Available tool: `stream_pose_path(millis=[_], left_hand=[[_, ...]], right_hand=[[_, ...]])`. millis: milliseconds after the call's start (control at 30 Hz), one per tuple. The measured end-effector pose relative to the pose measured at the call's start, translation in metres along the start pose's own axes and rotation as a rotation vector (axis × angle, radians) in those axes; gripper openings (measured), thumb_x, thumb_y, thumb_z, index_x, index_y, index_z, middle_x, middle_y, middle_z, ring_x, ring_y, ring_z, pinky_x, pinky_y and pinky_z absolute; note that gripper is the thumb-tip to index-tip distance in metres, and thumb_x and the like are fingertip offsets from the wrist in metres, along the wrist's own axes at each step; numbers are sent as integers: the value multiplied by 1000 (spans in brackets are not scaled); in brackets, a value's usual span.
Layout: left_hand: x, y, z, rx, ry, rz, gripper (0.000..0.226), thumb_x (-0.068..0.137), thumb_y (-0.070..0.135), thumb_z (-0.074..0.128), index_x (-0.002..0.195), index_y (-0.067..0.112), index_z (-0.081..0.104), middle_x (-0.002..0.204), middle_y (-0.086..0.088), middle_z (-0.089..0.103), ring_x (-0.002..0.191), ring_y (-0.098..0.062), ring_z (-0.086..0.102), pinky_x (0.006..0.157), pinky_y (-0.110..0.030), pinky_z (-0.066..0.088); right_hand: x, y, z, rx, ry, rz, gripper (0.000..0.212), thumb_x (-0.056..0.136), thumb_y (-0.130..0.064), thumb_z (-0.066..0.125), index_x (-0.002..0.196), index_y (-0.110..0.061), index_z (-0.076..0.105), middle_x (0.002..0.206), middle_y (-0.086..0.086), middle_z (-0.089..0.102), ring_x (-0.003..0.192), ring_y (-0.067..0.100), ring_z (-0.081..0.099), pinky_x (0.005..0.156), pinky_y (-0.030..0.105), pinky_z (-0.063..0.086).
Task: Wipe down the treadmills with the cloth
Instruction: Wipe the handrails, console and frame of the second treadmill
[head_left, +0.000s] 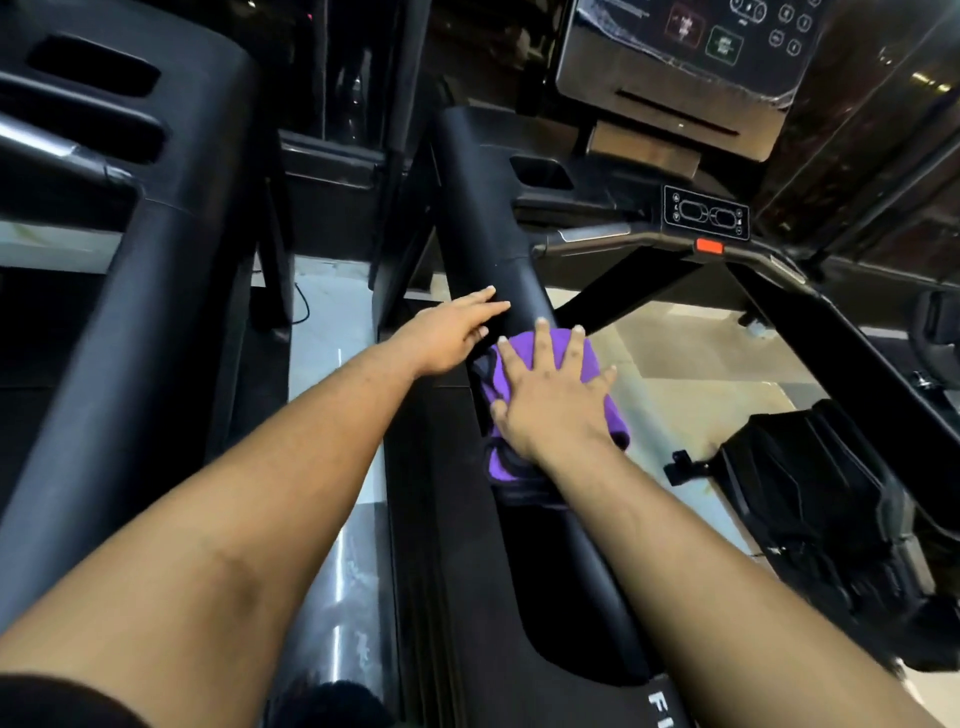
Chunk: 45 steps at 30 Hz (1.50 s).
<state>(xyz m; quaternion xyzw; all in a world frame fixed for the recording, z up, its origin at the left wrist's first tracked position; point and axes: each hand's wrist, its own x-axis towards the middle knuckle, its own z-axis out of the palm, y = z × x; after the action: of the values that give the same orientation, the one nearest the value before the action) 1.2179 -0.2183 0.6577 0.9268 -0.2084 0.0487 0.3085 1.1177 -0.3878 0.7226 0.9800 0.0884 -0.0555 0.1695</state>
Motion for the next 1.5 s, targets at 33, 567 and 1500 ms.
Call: stream_pose_path(millis=[33, 567, 1500], left_hand=[[2, -3, 2, 12, -8, 13, 52, 107, 19, 45, 156, 33, 35, 169, 4, 20, 153, -18, 27, 119, -41, 34], [52, -64, -17, 78, 23, 123, 49, 109, 25, 38, 157, 35, 32, 169, 4, 20, 155, -18, 20, 118, -51, 29], [69, -61, -26, -50, 91, 10, 46, 106, 21, 48, 152, 20, 45, 161, -5, 38, 148, -21, 37, 119, -39, 33]], right_hand=[[-6, 1, 1, -22, -3, -18, 77, 98, -60, 37, 162, -41, -2, 170, 6, -20, 154, 44, -17, 114, 77, 13], [26, -61, 20, -593, -157, -190, 70, 106, -48, 29, 164, -24, -1, 168, 15, -24, 151, 42, -29, 105, 83, -4], [62, 17, -15, 212, -24, -6, 81, 94, -62, 44, 159, -48, -2, 170, -3, -21, 157, 32, -14, 119, 70, 17]])
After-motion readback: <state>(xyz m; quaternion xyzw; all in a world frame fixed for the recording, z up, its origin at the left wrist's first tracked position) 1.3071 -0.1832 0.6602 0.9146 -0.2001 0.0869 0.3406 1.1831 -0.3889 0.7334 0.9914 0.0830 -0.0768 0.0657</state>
